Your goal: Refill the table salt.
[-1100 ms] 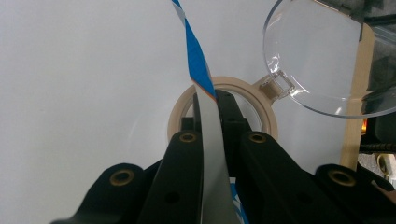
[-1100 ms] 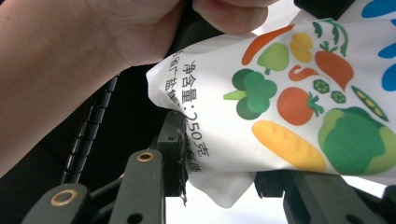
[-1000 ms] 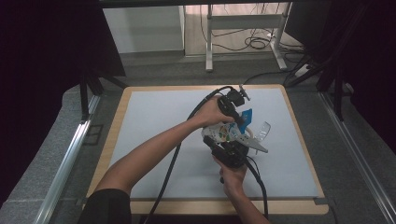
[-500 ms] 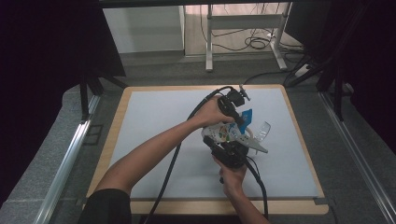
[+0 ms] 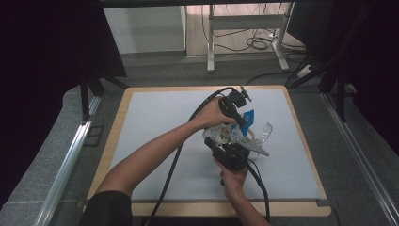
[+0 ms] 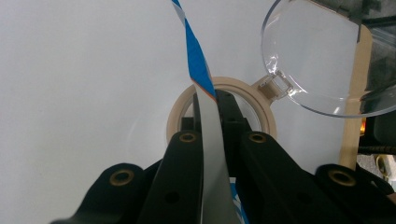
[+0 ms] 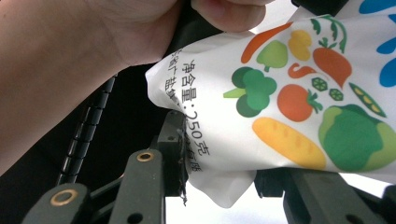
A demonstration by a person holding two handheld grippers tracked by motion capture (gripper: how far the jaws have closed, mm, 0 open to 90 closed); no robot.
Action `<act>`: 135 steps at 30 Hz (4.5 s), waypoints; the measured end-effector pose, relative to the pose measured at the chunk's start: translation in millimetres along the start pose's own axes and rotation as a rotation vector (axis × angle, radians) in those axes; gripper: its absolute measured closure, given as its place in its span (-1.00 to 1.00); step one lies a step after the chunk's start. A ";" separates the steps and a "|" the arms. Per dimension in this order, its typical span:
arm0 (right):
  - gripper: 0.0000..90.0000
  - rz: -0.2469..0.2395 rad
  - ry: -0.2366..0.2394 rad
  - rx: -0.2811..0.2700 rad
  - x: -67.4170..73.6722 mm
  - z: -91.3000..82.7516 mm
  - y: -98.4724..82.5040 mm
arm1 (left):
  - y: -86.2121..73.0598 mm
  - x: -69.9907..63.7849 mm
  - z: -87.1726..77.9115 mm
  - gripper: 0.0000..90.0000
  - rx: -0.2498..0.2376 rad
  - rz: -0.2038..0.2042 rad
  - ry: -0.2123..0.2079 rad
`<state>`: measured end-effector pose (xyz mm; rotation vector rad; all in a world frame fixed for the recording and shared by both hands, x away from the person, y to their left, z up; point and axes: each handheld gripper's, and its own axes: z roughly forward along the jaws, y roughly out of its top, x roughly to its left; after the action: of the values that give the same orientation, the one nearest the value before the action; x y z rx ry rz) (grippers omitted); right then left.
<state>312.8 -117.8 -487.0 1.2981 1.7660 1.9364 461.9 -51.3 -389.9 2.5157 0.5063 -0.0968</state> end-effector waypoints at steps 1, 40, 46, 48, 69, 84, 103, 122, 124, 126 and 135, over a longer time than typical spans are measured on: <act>0.38 0.001 -0.001 0.000 -0.1 0.0 -0.6 | -0.2 0.0 0.5 0.99 0.000 0.000 -0.001; 0.33 -0.065 -0.045 0.105 -9.5 -0.5 -28.4 | -23.6 -1.5 -7.5 0.98 -0.080 -0.022 -0.033; 0.31 -0.077 -0.065 0.149 -12.8 -1.6 -31.6 | -28.1 -3.4 -10.6 0.98 -0.090 -0.020 -0.036; 0.30 -0.075 -0.070 0.165 -13.5 -2.5 -32.2 | -29.7 -3.7 -11.8 0.98 -0.095 -0.021 -0.037; 0.14 -0.097 -0.148 0.305 -27.6 -1.2 -36.6 | -44.5 -4.6 -19.7 0.98 -0.127 -0.037 -0.032; 0.08 -0.128 -0.192 0.347 -33.8 -2.4 -37.4 | -49.8 -4.7 -21.6 0.98 -0.134 -0.042 -0.030; -0.23 -0.180 -0.207 0.359 -34.9 -8.8 -36.8 | -61.8 -4.8 -29.6 0.98 -0.193 -0.051 -0.022; -0.25 -0.194 -0.193 0.340 -34.7 -27.2 -34.9 | -92.1 -0.6 -42.6 0.99 -0.282 -0.100 -0.016; -0.25 -0.195 -0.194 0.341 -34.7 -27.7 -35.0 | -96.2 -0.2 -44.5 0.99 -0.293 -0.102 -0.016; -0.25 -0.197 -0.196 0.341 -35.1 -28.1 -35.0 | -100.1 0.5 -47.3 0.99 -0.306 -0.108 -0.016; -0.25 -0.192 -0.201 0.330 -38.2 -31.4 -33.1 | -125.3 8.8 -58.7 0.99 -0.362 -0.143 0.000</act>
<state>300.1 -156.8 -530.1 1.3088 2.0772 1.4038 420.7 79.9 -407.1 2.1262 0.6421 -0.0537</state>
